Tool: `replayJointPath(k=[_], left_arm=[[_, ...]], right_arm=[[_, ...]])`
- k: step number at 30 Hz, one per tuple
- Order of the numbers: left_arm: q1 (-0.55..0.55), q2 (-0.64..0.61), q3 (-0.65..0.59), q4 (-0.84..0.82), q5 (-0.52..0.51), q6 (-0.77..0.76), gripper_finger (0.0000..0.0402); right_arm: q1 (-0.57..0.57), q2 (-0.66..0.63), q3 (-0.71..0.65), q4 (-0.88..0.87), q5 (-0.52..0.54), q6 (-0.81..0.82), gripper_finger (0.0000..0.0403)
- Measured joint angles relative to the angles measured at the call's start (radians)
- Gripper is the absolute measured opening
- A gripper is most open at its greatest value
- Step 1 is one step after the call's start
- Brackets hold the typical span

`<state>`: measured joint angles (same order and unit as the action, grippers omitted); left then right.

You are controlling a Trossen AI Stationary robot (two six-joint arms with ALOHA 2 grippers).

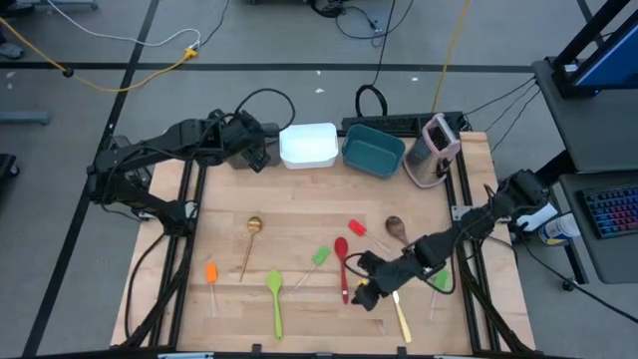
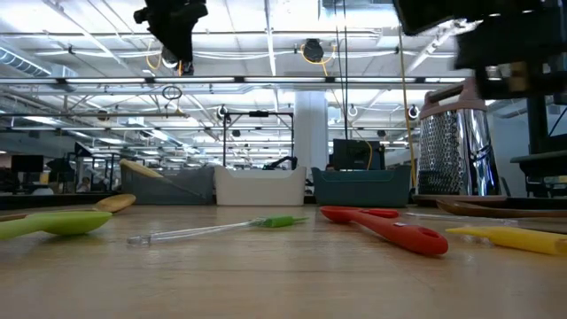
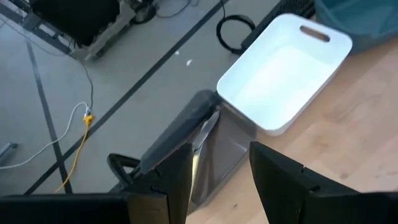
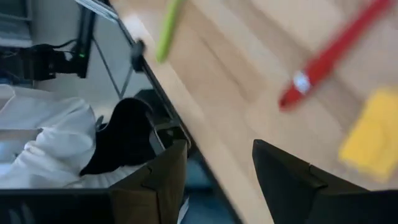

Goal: Pick & Place Kitchen Items
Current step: Put the yellow table knife into the black bin

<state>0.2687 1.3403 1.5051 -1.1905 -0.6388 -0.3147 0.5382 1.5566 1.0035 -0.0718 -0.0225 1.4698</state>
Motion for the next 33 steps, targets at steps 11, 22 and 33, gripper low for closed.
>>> replayJointPath(k=[11, 22, 33], left_arm=[[0.0, 0.0, 0.0, 0.172, 0.0, 0.105, 0.0166], [0.0, 0.0, 0.0, 0.229, 0.0, 0.138, 0.0166], [0.0, 0.0, -0.001, 0.276, 0.0, 0.156, 0.0166]], right_arm=[[0.136, 0.0, 0.0, -0.135, -0.166, 0.478, 0.018], [0.258, 0.001, 0.0, -0.344, -0.166, 0.726, 0.018], [0.261, 0.128, -0.001, -0.353, -0.214, 0.657, 0.018]])
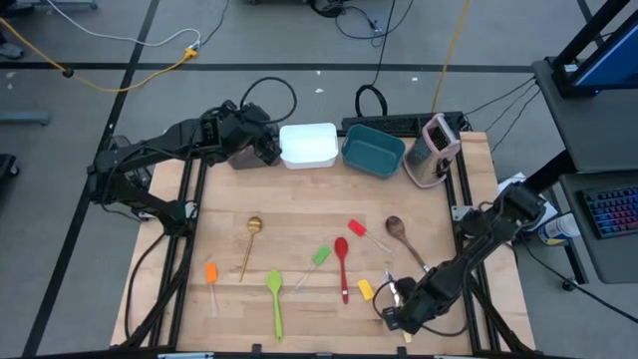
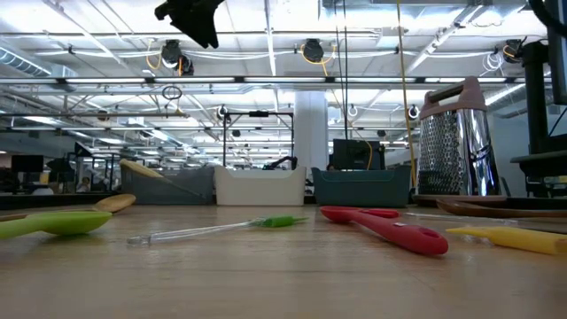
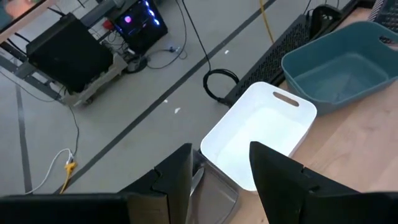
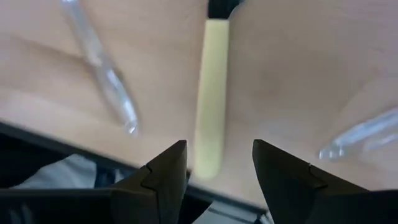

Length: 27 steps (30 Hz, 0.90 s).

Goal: Pick & Place Kitchen Items
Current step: Put the yellow table knife into the black bin

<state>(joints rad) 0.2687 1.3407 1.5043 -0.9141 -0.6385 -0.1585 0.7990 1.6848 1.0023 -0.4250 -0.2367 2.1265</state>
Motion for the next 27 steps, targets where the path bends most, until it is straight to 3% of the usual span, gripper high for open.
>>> replayJointPath(k=[13, 24, 27], left_arm=[[0.0, 0.0, 0.0, 0.0, 0.001, -0.001, 0.0166], [0.0, 0.0, 0.0, -0.024, 0.009, -0.002, 0.0166], [0.0, 0.0, 0.0, -0.027, 0.009, -0.003, 0.0166]], right_arm=[[-0.002, 0.052, 0.001, -0.015, 0.008, -0.032, 0.0175], [-0.002, 0.049, -0.011, -0.069, 0.086, -0.106, 0.0068], [-0.002, 0.048, -0.031, -0.063, 0.088, -0.123, 0.0058]])
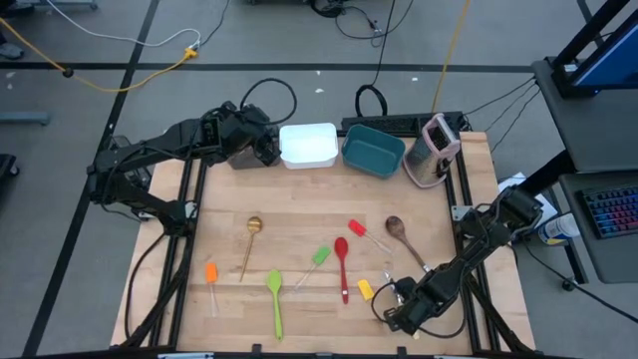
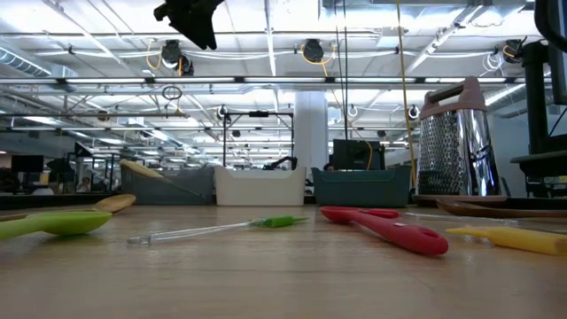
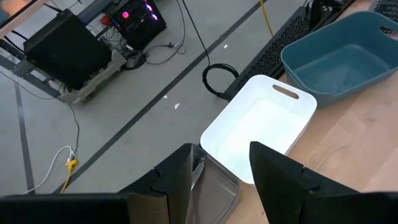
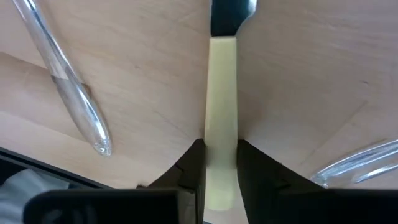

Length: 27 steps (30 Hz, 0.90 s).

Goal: Pick & Place Kitchen Items
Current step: Put the yellow table knife into the black bin

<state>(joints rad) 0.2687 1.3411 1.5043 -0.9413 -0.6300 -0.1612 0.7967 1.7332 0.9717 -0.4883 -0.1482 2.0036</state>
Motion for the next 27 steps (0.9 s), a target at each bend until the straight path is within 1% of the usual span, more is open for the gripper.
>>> replayJointPath(k=[5, 10, 15, 18, 25, 27], left_arm=[[0.0, 0.0, 0.0, -0.002, 0.0, 0.0, 0.0166], [0.0, 0.0, -0.009, 0.0, 0.0, -0.005, 0.0166], [-0.003, 0.0, -0.053, -0.001, 0.002, -0.005, 0.0166], [-0.009, 0.0, -0.088, 0.004, 0.013, -0.004, 0.0166], [-0.045, 0.0, -0.168, 0.045, 0.137, 0.034, 0.0166], [-0.058, 0.0, -0.199, 0.084, 0.183, 0.058, 0.0166]], right_arm=[[-0.008, -0.001, -0.018, 0.006, 0.004, -0.063, 0.0059], [-0.025, -0.041, -0.021, 0.005, 0.026, -0.095, 0.0068], [-0.055, -0.093, -0.024, -0.016, 0.188, -0.176, 0.0058], [-0.084, -0.127, -0.024, -0.016, 0.231, -0.242, 0.006], [-0.17, -0.179, -0.024, -0.012, 0.337, -0.46, 0.0061], [-0.2, -0.185, -0.024, -0.012, 0.345, -0.525, 0.0061]])
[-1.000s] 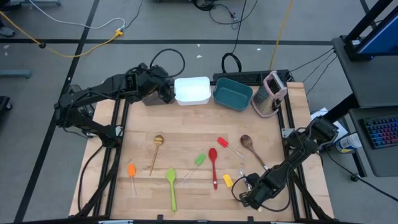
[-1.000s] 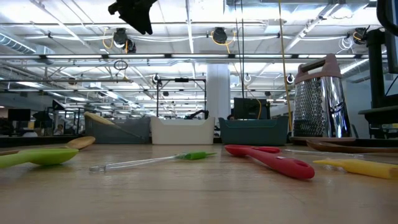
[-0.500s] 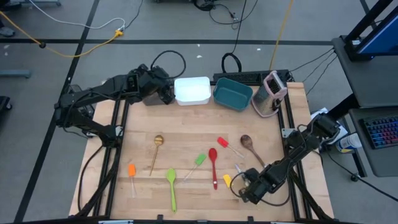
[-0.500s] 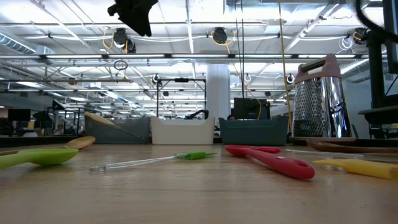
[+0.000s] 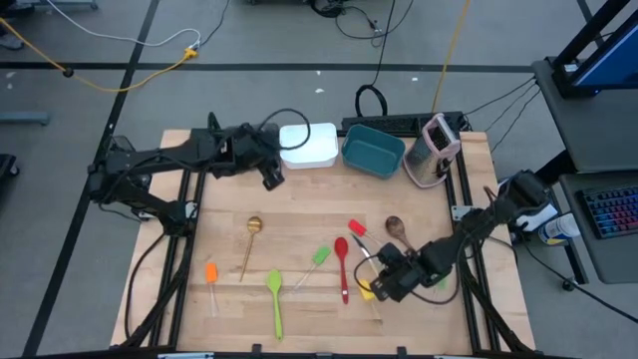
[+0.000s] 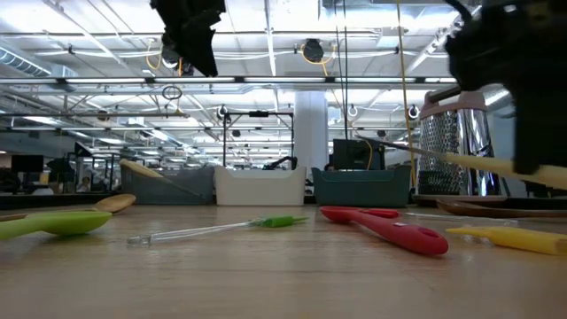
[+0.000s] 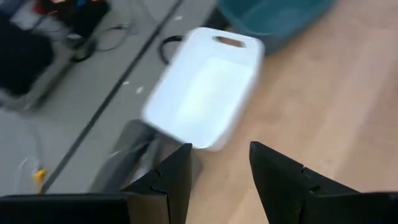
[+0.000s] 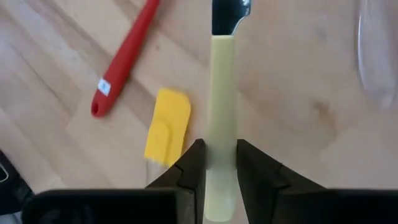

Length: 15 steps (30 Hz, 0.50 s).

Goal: Pick & Place Kitchen Items
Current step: Put the yellow table knife into the black bin

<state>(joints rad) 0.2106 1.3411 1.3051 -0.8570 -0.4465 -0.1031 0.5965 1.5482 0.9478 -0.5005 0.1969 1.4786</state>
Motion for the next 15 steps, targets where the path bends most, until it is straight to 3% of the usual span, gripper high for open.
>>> replayJointPath(k=[8, 15], left_arm=[[-0.039, 0.0, -0.066, 0.107, 0.247, 0.096, 0.0166], [-0.076, 0.0, -0.07, 0.138, 0.321, 0.129, 0.0166]], right_arm=[[-0.106, -0.001, 0.001, 0.028, -0.016, -0.207, 0.0064], [-0.198, -0.001, 0.001, 0.093, -0.01, -0.412, 0.0067]])
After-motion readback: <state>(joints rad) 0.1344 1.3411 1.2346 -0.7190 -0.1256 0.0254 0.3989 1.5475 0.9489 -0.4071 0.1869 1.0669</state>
